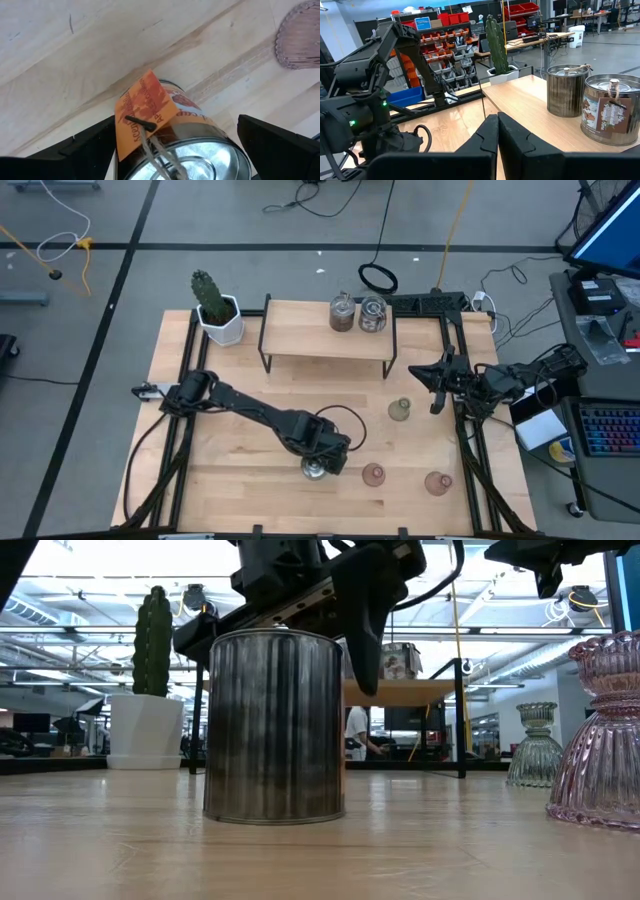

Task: Pick & Place candle stick holders
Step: Put the silver scented candle on the shelf

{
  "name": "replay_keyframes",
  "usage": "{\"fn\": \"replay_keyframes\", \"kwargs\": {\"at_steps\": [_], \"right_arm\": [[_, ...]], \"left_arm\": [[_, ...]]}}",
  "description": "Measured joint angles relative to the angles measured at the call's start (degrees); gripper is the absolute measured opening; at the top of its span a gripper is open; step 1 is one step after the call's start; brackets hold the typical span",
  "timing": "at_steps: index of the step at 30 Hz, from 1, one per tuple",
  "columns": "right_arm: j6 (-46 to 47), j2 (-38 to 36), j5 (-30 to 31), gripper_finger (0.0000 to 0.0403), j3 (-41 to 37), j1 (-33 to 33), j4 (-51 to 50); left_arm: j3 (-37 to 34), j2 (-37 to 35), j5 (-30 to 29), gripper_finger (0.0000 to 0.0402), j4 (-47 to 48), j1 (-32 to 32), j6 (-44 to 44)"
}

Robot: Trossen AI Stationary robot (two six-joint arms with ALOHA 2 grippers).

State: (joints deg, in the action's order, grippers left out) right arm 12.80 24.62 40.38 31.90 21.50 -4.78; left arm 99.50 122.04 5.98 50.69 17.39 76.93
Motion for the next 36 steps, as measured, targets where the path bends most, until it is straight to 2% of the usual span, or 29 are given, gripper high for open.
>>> {"fn": "replay_keyframes", "kwargs": {"at_steps": [19, 26, 36], "right_arm": [[-0.01, 0.00, 0.01, 0.0000, 0.00, -0.02, 0.00], [0.00, 0.00, 0.00, 0.0000, 0.00, 0.00, 0.00], [0.00, 0.00, 0.00, 0.0000, 0.00, -0.02, 0.00]], "left_arm": [[0.07, -0.09, 0.05, 0.0399, -0.34, 2.20, 0.07], [0.07, -0.09, 2.79, 0.0399, 0.42, 2.20, -1.04], [0.09, -0.13, 3.06, 0.0399, 0.49, 2.20, -4.03]]}}
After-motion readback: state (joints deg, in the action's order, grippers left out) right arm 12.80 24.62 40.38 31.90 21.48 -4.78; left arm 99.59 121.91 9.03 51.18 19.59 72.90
